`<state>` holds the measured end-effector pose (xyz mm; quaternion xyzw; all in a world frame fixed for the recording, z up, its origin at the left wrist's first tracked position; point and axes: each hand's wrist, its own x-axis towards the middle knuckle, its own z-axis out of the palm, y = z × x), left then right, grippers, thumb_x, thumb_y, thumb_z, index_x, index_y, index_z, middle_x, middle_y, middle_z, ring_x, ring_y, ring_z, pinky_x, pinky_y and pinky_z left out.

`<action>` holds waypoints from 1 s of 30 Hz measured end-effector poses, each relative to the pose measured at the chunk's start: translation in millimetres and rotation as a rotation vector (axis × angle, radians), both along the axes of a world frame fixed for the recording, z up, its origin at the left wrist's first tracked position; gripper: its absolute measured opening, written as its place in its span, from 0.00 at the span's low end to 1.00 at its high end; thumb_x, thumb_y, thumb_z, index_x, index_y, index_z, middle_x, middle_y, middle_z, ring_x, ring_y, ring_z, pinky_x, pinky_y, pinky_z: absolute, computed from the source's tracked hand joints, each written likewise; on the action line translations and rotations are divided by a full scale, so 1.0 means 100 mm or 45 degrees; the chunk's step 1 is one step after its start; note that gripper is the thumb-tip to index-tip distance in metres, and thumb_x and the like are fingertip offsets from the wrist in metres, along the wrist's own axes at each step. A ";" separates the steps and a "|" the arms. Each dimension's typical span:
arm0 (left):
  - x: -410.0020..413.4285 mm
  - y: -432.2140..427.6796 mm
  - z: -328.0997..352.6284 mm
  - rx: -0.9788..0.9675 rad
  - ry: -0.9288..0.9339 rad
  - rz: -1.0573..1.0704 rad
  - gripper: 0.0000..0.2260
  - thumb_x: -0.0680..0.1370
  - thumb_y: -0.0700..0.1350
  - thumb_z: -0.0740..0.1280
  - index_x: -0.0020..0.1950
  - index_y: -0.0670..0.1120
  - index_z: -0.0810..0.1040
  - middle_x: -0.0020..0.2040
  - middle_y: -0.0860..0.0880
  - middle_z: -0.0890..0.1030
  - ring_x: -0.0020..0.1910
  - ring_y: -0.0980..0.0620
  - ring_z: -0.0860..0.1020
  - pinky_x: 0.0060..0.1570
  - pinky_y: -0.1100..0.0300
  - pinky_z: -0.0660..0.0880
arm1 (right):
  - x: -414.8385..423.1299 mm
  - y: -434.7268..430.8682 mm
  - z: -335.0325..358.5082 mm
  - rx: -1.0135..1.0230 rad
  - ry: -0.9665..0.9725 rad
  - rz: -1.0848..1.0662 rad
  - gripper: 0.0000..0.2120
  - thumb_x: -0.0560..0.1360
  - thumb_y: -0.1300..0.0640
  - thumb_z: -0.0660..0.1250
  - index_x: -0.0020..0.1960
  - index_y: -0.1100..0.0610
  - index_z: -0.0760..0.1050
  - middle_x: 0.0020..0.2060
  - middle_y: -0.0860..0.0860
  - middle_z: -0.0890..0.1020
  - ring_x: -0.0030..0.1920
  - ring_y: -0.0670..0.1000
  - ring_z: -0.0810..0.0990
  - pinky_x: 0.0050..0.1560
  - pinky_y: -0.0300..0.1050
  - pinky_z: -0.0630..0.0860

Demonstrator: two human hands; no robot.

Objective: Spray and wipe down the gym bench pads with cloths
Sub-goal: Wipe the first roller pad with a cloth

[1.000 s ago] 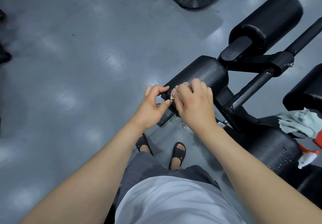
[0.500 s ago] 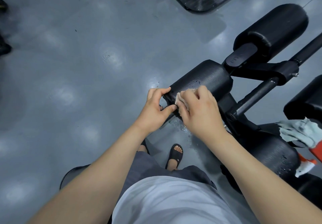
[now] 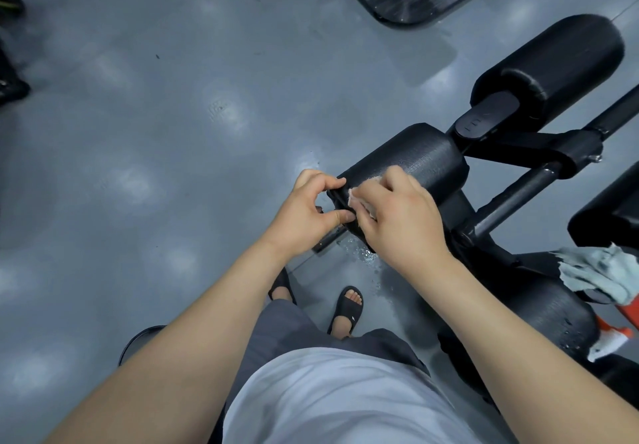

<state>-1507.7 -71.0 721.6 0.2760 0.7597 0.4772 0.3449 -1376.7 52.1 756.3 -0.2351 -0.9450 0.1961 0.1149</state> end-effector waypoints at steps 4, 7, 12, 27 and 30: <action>-0.06 0.01 0.03 -0.019 0.023 -0.036 0.21 0.70 0.42 0.81 0.60 0.51 0.80 0.58 0.53 0.73 0.59 0.61 0.74 0.50 0.67 0.75 | -0.12 0.16 0.07 0.064 -0.090 -0.054 0.05 0.76 0.50 0.70 0.50 0.50 0.81 0.44 0.52 0.72 0.44 0.60 0.76 0.43 0.51 0.74; -0.08 0.01 0.04 -0.038 0.010 -0.048 0.20 0.70 0.43 0.81 0.60 0.51 0.80 0.59 0.53 0.73 0.60 0.61 0.74 0.49 0.68 0.75 | -0.21 0.34 0.10 0.122 -0.171 -0.149 0.08 0.79 0.49 0.66 0.53 0.51 0.80 0.47 0.54 0.73 0.47 0.62 0.76 0.44 0.52 0.72; -0.13 0.02 0.06 -0.107 0.079 -0.116 0.21 0.70 0.45 0.81 0.61 0.49 0.81 0.59 0.54 0.73 0.61 0.60 0.73 0.56 0.66 0.72 | -0.28 0.66 0.11 0.179 -0.290 -0.345 0.10 0.82 0.50 0.60 0.57 0.55 0.73 0.52 0.57 0.74 0.50 0.65 0.77 0.41 0.52 0.69; -0.14 0.17 0.31 -0.365 0.339 -0.394 0.18 0.70 0.53 0.71 0.57 0.52 0.70 0.65 0.56 0.73 0.63 0.55 0.73 0.60 0.62 0.70 | -0.03 0.41 0.26 -0.158 -0.267 0.091 0.08 0.77 0.51 0.67 0.53 0.53 0.73 0.46 0.52 0.73 0.43 0.60 0.78 0.39 0.53 0.77; -0.09 0.20 0.35 -0.403 0.334 -0.369 0.20 0.73 0.57 0.73 0.57 0.50 0.70 0.61 0.56 0.72 0.60 0.55 0.73 0.60 0.57 0.71 | -0.06 0.60 0.26 -0.133 -0.282 0.015 0.08 0.78 0.50 0.66 0.55 0.50 0.74 0.48 0.51 0.72 0.44 0.57 0.77 0.40 0.51 0.76</action>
